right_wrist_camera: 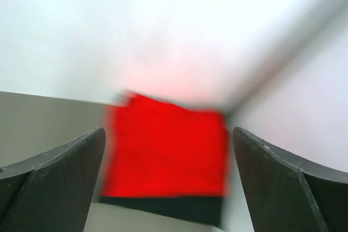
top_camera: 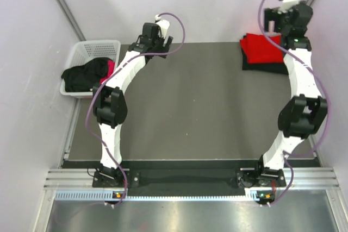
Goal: Fold and stack the t-shirts
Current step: Reset both grippers
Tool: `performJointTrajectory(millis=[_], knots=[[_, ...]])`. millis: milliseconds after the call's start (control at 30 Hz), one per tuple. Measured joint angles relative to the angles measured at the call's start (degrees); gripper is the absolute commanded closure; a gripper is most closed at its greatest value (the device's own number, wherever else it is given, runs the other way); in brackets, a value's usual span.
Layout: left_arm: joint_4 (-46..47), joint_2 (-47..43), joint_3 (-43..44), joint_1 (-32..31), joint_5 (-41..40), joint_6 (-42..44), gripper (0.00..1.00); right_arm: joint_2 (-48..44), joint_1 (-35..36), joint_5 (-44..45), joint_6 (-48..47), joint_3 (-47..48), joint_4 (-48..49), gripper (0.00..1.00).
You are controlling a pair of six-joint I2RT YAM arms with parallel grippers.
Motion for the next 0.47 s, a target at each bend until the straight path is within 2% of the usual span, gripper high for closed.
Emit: performJointTrajectory(millis=[100, 167, 267, 367, 467], knots=[[0.5, -1.7, -0.3, 0.0, -2.7, -0.8, 0.08, -5.4, 7.2, -5.5, 4.8, -0.1, -2.6, 0.0], [-0.1, -2.3, -1.0, 0.1, -2.5, -2.5, 0.02, -6.3, 12.3, -8.2, 8.7, -1.9, -3.5, 0.0], [-1.9, -2.7, -3.4, 0.5, 1.7, -6.1, 0.02, -6.4, 18.8, -8.6, 14.3, -9.4, -6.1, 0.0], [-4.8, -2.7, -5.0, 0.8, 5.8, -8.1, 0.03, -5.8, 21.6, -6.6, 17.5, -16.0, -11.3, 0.01], [-7.0, -2.8, -5.2, 1.4, 7.6, -8.1, 0.06, -5.8, 22.3, -5.4, 19.2, -18.5, -13.8, 0.0]])
